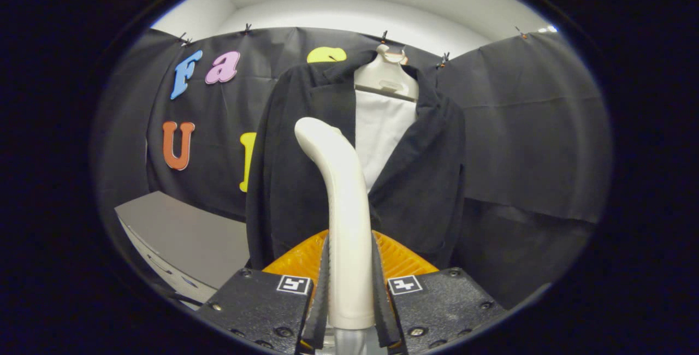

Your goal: Iron the clothes twice with a garment steamer, once on the left side and once on the right side.

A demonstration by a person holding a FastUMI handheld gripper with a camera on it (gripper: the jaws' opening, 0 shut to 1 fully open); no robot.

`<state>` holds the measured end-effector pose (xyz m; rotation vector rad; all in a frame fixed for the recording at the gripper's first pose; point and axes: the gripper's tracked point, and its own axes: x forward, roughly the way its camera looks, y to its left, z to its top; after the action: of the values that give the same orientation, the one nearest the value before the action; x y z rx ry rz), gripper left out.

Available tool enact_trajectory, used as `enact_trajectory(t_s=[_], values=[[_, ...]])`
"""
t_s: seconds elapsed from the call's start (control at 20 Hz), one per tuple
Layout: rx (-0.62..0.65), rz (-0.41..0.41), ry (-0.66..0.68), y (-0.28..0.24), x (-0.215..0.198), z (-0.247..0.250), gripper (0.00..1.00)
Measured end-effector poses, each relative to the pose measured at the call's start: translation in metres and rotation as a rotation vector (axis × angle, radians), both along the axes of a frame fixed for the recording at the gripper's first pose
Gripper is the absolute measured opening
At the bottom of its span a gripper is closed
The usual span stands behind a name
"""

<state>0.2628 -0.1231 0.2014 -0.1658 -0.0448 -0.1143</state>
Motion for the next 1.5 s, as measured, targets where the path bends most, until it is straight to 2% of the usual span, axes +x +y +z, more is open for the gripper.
enact_trajectory(t_s=[0.45,0.7,1.1,1.5], values=[[0.027,-0.006,0.079,-0.007,0.0,-0.043,0.38],[0.06,0.018,0.168,-0.004,-0.006,-0.091,0.39],[0.068,0.006,0.271,-0.005,0.0,-0.147,0.39],[0.085,-0.008,0.34,-0.012,0.003,-0.181,0.38]])
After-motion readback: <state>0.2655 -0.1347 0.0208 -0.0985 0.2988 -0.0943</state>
